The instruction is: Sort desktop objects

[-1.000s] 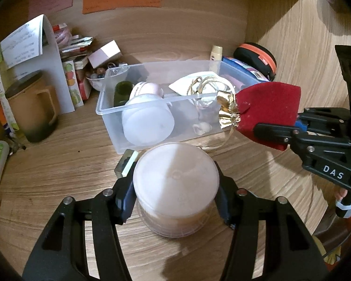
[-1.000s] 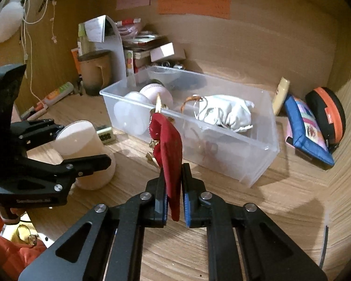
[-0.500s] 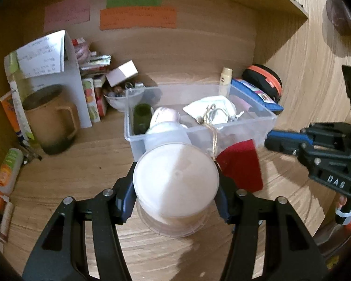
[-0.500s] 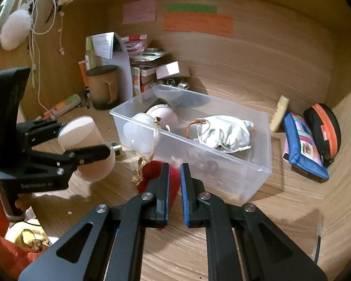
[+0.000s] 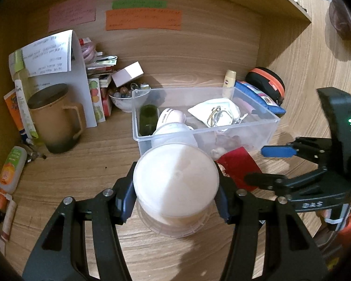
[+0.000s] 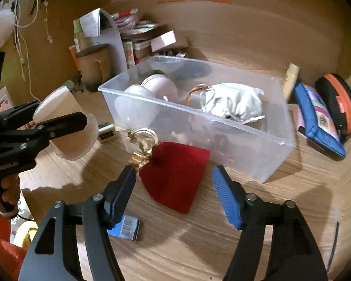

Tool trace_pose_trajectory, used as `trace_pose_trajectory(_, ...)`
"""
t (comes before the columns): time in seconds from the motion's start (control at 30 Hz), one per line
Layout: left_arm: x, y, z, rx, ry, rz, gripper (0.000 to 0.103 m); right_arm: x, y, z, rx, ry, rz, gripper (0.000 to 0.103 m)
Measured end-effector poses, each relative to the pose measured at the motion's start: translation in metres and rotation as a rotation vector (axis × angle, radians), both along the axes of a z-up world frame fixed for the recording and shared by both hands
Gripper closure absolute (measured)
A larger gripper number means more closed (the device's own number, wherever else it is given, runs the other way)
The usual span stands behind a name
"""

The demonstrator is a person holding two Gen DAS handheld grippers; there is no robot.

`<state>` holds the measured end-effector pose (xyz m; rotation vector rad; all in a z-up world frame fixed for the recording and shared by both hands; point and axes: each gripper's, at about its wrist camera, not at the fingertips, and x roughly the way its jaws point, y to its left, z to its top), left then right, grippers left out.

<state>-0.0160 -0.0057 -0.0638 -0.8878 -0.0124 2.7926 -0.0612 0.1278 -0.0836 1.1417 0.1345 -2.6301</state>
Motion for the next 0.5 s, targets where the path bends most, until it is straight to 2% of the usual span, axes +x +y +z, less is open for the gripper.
trace_pose_trajectory(0.23, 0.003, -0.007, -0.003, 0.008, -0.004, 0.008, 0.047, -0.027, -0.009, -0.02, -0.05, -0.101, -0.001, 0.033)
trace_pose_trajectory(0.4, 0.001, -0.013, -0.008, 0.021, -0.019, 0.018, 0.047, -0.035, -0.018, -0.029, -0.034, -0.117, -0.003, 0.03)
trace_pose_trajectory(0.5, 0.0, -0.015, -0.01, 0.03, -0.027, 0.022, 0.047, -0.035, -0.027, -0.031, 0.015, -0.084, 0.004, 0.029)
